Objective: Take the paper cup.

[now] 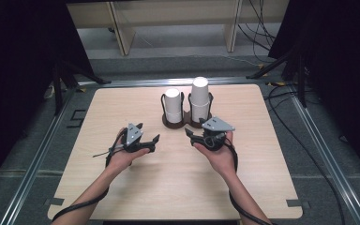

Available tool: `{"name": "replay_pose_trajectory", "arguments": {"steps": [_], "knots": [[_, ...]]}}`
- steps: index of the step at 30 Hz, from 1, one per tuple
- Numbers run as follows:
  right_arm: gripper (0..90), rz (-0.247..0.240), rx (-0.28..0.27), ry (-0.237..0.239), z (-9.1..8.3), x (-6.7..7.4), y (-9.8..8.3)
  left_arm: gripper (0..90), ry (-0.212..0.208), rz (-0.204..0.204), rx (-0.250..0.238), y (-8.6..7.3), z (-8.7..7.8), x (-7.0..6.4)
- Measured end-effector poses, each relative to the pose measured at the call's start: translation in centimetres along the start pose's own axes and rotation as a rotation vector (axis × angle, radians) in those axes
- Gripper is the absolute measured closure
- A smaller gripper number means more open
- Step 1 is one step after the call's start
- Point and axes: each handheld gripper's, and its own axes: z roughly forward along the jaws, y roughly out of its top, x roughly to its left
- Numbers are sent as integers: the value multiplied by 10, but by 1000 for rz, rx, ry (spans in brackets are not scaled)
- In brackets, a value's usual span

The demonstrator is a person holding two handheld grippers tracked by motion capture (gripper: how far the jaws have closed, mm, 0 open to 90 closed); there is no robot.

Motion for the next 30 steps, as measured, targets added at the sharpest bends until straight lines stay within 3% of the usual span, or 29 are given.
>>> {"name": "replay_pose_trajectory", "arguments": {"steps": [5,8,9,14,16,28,29,30], "knots": [[319,-17,-1,-4,31,-6,23,166,-34,-4,10,12,29,2],[319,-17,5,5,40,-7,29,179,-39,-9,13,14,35,2],[321,-71,8,-34,47,-10,35,180,-44,1,10,17,43,2],[324,-44,26,-26,68,-11,47,184,-42,-28,19,20,58,4],[325,-62,22,-34,75,-11,52,188,-41,-35,20,20,60,4],[333,-54,26,-65,99,-20,67,209,-50,-70,39,18,80,7],[333,-64,34,-67,101,-21,70,211,-41,-104,56,17,82,6],[333,-64,34,-67,101,-21,70,211,-41,-104,56,17,82,6]]}}
